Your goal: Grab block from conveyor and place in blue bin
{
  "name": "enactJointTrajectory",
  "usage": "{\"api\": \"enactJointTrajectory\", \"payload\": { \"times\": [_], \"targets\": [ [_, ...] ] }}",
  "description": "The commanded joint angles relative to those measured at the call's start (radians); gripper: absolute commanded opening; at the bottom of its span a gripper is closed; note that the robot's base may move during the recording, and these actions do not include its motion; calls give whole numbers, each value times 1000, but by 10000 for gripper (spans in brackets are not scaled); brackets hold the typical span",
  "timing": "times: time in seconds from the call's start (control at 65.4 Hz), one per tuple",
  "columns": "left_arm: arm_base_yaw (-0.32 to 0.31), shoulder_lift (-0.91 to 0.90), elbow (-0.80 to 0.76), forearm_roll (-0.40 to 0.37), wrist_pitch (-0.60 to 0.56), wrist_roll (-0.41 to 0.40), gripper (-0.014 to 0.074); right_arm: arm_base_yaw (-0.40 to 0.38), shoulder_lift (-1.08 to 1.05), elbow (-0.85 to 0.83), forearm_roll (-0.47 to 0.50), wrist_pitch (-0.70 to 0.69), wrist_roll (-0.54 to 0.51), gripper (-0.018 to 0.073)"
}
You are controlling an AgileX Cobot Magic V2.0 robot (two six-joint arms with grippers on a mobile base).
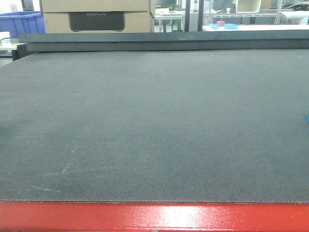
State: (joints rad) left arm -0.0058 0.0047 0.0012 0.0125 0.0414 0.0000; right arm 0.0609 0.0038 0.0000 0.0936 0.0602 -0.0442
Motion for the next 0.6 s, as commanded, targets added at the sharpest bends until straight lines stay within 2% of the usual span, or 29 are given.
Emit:
{"api": "enactJointTrajectory", "payload": {
  "times": [0.0, 0.474, 0.581],
  "targets": [
    [1, -5, -1, -7, -16, -10, -111, -7, -4, 0, -7, -23, -3, -162],
    [1, -5, -1, -7, -16, -10, -111, -7, -4, 0, -7, -23, -3, -162],
    [1, -5, -1, -7, -56, -10, -111, -7, -4, 0, -7, -23, -3, -162]
  ]
}}
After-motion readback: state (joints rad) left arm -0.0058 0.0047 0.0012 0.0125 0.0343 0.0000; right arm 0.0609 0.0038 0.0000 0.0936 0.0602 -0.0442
